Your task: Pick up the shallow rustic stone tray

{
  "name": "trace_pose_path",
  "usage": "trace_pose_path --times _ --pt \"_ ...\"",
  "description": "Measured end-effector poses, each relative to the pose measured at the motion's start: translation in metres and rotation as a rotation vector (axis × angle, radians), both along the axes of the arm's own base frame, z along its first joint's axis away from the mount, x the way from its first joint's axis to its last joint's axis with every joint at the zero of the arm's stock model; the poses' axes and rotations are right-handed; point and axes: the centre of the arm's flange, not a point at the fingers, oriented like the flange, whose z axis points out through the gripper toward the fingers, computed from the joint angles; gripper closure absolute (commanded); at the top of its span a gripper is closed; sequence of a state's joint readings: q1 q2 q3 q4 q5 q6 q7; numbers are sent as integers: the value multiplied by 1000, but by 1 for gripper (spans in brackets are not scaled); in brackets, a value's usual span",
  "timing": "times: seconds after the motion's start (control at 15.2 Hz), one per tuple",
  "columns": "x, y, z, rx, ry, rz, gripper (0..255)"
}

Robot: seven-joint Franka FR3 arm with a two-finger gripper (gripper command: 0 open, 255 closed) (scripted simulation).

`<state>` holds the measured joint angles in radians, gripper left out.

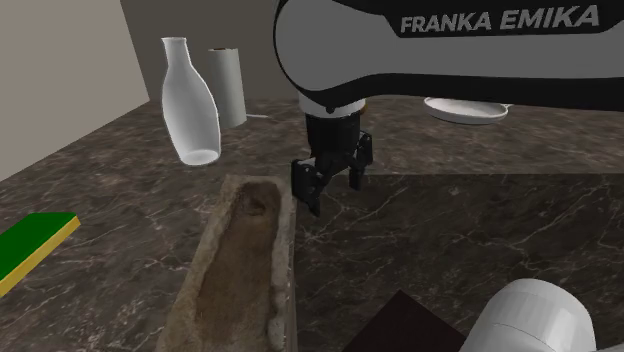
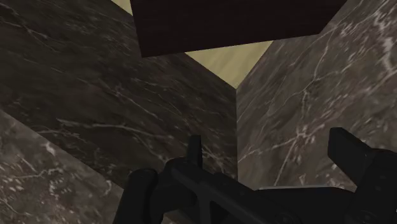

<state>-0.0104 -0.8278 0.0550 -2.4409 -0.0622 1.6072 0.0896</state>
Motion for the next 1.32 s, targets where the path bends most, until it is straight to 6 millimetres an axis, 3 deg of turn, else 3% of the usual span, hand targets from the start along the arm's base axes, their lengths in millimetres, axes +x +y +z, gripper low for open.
trace_pose_path --times 0.26,0.66,0.86,1.32 --pt "-15 18 8 32 -31 -116 0" --pt "-46 75 33 127 -117 -460 0" --pt "-49 106 47 171 -156 -620 0" --pt "-52 113 15 185 -164 -667 0"
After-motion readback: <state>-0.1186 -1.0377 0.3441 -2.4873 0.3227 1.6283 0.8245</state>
